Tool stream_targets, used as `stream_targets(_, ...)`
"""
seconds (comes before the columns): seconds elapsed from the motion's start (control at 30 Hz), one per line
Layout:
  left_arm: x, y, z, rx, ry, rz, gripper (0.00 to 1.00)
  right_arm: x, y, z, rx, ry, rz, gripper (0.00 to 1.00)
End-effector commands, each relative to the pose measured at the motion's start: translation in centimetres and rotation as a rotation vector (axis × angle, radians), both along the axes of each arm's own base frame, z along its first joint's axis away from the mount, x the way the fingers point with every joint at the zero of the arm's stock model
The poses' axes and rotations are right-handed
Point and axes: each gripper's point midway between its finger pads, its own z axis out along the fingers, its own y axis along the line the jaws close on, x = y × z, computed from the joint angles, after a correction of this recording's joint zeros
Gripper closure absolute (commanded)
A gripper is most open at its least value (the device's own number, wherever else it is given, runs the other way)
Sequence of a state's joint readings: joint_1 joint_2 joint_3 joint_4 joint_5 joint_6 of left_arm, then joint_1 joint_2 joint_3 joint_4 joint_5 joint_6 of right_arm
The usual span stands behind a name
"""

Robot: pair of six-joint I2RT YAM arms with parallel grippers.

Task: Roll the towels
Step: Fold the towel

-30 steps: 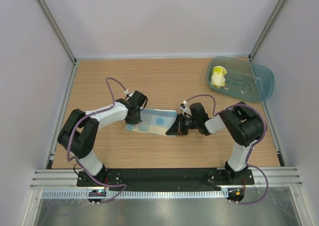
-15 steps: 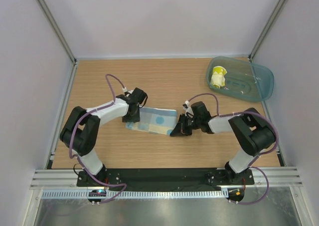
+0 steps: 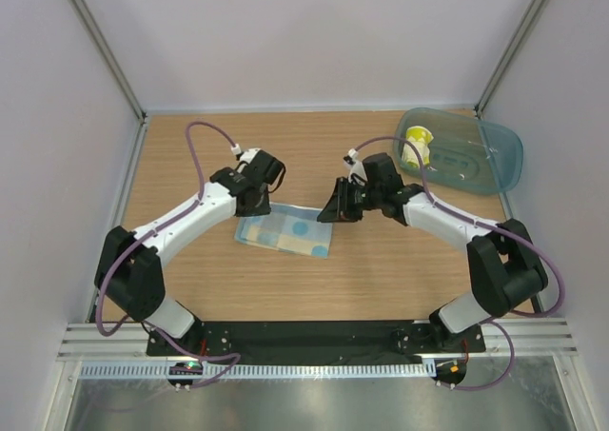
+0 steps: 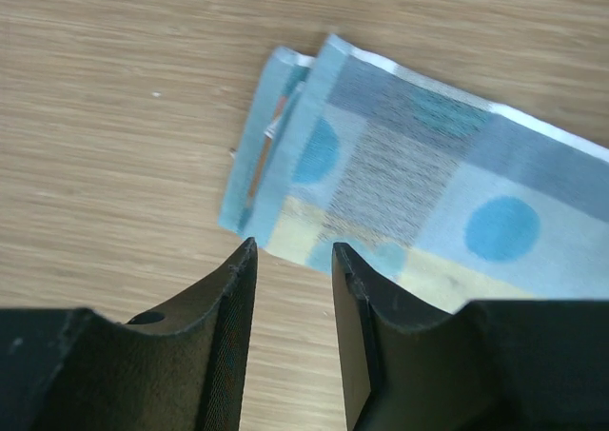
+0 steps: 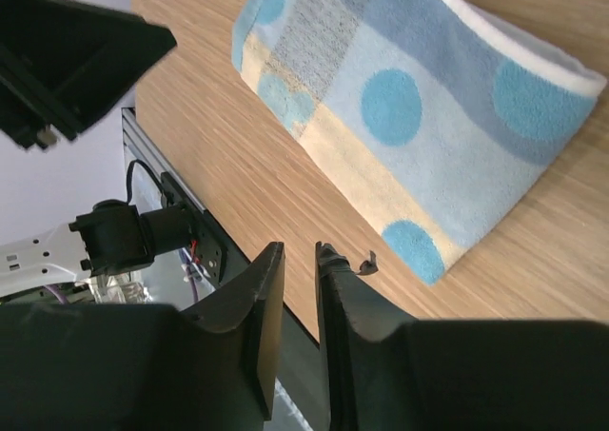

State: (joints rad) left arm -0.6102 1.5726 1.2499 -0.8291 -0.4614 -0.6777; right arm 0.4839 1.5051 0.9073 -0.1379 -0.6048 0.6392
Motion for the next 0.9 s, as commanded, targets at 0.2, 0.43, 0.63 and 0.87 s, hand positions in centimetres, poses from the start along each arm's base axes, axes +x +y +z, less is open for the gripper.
stream_targets(0.2, -1.3, -2.3, -3.0, -0.144, 0.030, -0.042, 0.62, 4.4, 0.7, -3.9, -0.027, 0.067, -0.009, 0.84)
stream_targets(0.43, -1.1, -1.3, -6.4, -0.065, 0.086, -0.008, 0.66, 7.2, -1.0, -7.6, -0.045, 0.126, -0.046, 0.88)
stream_targets(0.63, -2.1, 0.9, -9.5, -0.003, 0.162, 0.050, 0.69, 7.3, -2.2, -10.0, -0.068, 0.167, -0.078, 0.89)
stream_targets(0.87, -3.1, 2.4, -11.4, 0.050, 0.220, 0.070, 0.70, 6.8, -3.2, -11.8, -0.090, 0.201, -0.101, 0.89)
